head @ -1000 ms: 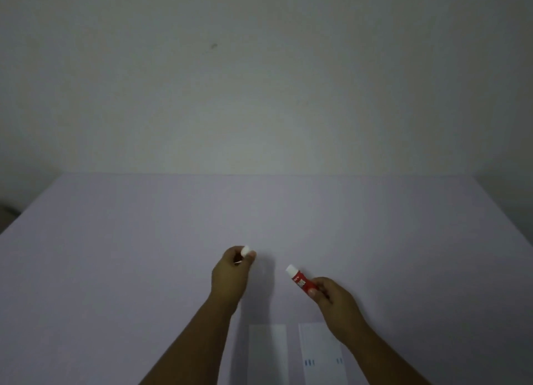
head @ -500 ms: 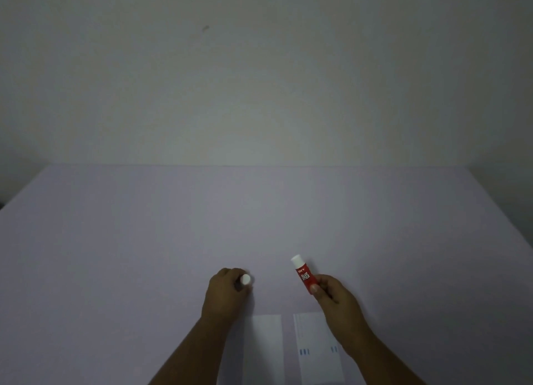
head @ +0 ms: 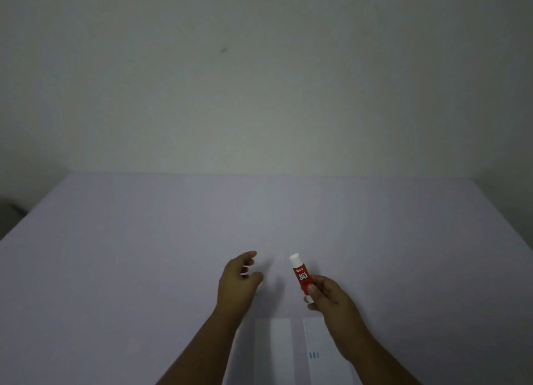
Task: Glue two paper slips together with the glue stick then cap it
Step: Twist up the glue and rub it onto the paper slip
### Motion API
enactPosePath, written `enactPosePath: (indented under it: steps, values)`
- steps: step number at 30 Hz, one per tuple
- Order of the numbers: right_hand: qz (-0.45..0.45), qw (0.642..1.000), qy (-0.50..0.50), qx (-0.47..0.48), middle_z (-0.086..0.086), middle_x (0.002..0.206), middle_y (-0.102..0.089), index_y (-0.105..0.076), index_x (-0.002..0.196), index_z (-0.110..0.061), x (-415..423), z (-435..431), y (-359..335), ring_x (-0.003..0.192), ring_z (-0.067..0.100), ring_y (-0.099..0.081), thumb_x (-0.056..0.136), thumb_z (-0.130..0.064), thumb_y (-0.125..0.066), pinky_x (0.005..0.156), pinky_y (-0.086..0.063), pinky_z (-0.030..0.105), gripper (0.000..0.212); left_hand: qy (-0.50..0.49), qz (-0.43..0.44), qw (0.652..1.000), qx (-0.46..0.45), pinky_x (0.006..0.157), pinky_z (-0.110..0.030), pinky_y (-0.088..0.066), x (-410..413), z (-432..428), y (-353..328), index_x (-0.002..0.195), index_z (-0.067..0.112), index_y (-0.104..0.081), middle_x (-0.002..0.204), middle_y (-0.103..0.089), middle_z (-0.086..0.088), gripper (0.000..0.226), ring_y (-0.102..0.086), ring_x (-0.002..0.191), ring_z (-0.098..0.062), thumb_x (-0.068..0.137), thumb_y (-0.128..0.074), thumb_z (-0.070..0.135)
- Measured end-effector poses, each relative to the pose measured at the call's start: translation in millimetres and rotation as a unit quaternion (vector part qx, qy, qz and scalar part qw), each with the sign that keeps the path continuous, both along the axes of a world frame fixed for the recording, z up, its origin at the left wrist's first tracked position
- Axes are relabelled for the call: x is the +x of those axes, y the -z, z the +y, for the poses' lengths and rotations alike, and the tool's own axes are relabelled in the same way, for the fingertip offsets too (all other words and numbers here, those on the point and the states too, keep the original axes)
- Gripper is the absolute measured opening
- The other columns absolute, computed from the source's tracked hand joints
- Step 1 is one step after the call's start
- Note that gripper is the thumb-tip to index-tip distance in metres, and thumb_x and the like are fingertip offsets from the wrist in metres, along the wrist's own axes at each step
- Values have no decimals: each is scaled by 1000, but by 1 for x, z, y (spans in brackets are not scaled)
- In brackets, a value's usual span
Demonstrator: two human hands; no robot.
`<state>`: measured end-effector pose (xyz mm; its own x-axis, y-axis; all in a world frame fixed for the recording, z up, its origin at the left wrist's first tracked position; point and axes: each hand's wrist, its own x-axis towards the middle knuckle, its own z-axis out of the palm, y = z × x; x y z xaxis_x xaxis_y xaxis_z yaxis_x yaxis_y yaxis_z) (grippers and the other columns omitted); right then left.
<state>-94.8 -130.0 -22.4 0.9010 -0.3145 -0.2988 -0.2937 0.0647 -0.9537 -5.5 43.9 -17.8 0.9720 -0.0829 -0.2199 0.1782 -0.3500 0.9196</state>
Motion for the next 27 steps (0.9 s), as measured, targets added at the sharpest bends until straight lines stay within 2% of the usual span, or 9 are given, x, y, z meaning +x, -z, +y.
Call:
enactPosePath:
  steps: [2, 5, 8, 13, 15, 18, 21, 23, 27]
  values:
    - [-7, 1000, -8, 18, -1, 94, -71, -67, 93, -25, 0, 5, -7, 86, 15, -67, 90, -18, -57, 68, -54, 20, 13, 56, 68, 990, -105, 78, -21, -45, -7, -11, -21, 109, 29, -64, 112, -64, 2, 27, -58, 102, -13, 85, -65, 18]
    - [-20, 999, -27, 35, 2, 99, -72, -68, 96, -22, -2, 12, -19, 95, 23, -66, 90, -16, -56, 78, -55, 28, 15, 103, 93, 977, -161, 74, -17, -46, -17, -21, -45, 106, 25, -70, 101, -73, 7, 24, -65, 94, -4, 82, -68, 28]
    - [-25, 998, -35, 56, 3, 104, -71, -67, 100, -21, -6, 17, -32, 97, 22, -65, 89, -17, -57, 76, -57, 24, 15, 70, 84, 976, -188, 66, -14, -45, -23, -24, -55, 99, 22, -73, 87, -74, 8, 19, -66, 81, -2, 81, -69, 24]
    - [-13, 994, -39, 98, 4, 100, -70, -64, 105, -15, -19, 18, -42, 89, 18, -64, 83, -6, -63, 81, -52, 27, 24, 30, 89, 971, -220, 74, -22, -48, -34, -19, -57, 97, 21, -74, 96, -75, 2, 18, -65, 97, -15, 80, -70, 27]
    - [-8, 988, -20, 150, 10, 94, -67, -62, 104, -7, -24, 18, -43, 81, 20, -62, 82, -4, -63, 75, -54, 27, 23, 25, 96, 967, -235, 76, -21, -48, -39, -17, -57, 98, 19, -73, 100, -74, 0, 20, -64, 100, -16, 81, -69, 28]
    - [-8, 963, 4, 269, 16, 82, -67, -63, 100, -2, -31, 20, -48, 67, 20, -63, 79, -14, -62, 63, -57, 26, 24, 22, 110, 957, -266, 77, -20, -48, -44, -15, -58, 100, 15, -73, 101, -75, -2, 26, -65, 102, -17, 77, -71, 28]
    - [16, 945, 29, 326, 15, 67, -68, -60, 99, -1, -37, 23, -49, 56, 20, -63, 88, -24, -53, 52, -56, 26, 26, 44, 111, 952, -281, 78, -18, -49, -50, -14, -61, 99, 15, -74, 100, -75, 0, 32, -65, 102, -15, 71, -71, 31]
    - [28, 942, 34, 334, 15, 63, -66, -58, 100, -3, -40, 25, -49, 53, 20, -62, 92, -29, -49, 50, -55, 27, 29, 54, 101, 956, -270, 79, -19, -49, -52, -14, -61, 102, 15, -73, 103, -74, -1, 29, -64, 104, -16, 77, -70, 28]
    - [5, 965, 17, 263, 15, 82, -66, -59, 104, -2, -43, 25, -48, 65, 20, -60, 82, -24, -59, 63, -54, 29, 31, 40, 89, 960, -262, 80, -20, -48, -53, -13, -62, 106, 13, -71, 107, -72, -3, 25, -62, 106, -17, 82, -67, 22]
